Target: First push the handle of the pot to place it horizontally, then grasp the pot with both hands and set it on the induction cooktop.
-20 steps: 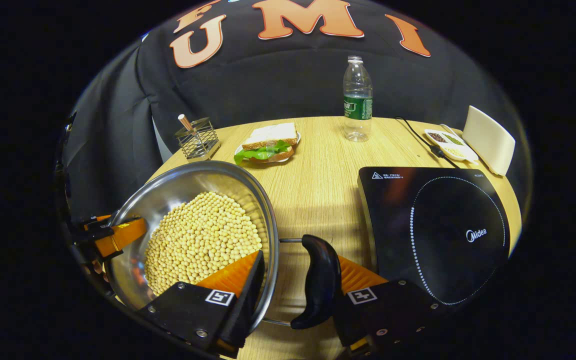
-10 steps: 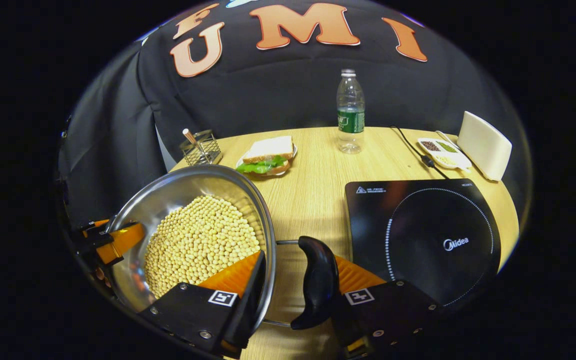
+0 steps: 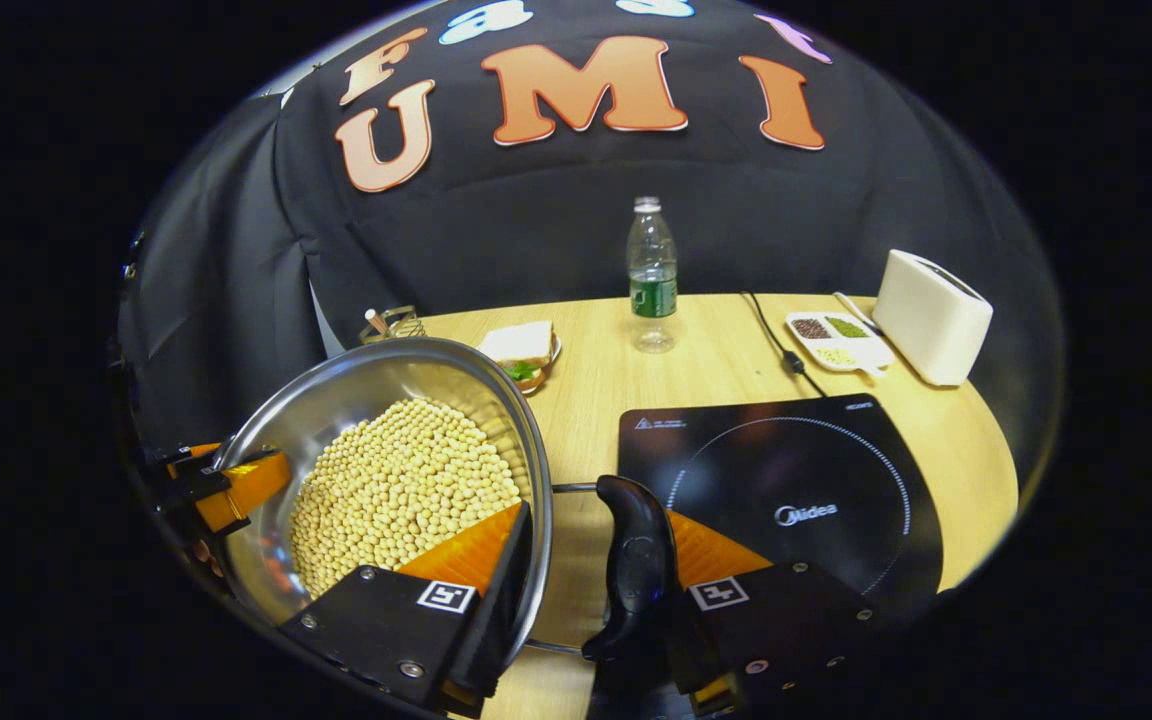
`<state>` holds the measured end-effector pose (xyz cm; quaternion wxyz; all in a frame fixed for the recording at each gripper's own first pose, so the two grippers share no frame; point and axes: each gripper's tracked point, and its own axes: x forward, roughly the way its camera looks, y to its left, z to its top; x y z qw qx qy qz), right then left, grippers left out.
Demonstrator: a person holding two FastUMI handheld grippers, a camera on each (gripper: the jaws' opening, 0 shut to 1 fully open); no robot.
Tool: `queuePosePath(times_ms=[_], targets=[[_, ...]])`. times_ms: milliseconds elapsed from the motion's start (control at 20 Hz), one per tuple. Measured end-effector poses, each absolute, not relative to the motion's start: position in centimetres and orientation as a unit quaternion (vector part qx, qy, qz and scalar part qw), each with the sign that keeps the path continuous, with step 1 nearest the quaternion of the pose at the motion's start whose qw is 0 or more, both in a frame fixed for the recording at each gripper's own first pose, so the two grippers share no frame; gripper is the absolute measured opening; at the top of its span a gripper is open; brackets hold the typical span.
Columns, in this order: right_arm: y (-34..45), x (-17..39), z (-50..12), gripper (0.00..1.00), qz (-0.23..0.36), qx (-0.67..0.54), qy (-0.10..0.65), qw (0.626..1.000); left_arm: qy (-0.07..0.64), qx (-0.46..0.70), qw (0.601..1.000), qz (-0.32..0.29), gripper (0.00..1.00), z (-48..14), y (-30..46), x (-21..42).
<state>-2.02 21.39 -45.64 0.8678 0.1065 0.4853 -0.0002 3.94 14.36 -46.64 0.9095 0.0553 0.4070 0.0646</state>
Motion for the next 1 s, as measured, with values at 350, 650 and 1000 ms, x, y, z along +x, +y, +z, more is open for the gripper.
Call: queuePosePath(times_ms=[350, 650, 1000], targets=[[14.8, -1.8, -43.0, 0.63, -0.031, 0.105, 0.46, 0.881, 0.382, 0.056, 0.922, 0.037, 0.69, -43.9, 7.8, 6.3], [9.5, -2.2, -42.1, 0.63, -0.056, 0.099, 0.444, 0.889, 0.372, 0.055, 0.926, 0.011, 0.69, -43.3, 1.9, 7.6], [3.6, -2.6, -41.9, 0.63, -0.082, 0.094, 0.43, 0.894, 0.359, 0.053, 0.932, -0.014, 0.69, -43.4, -4.2, 9.3]])
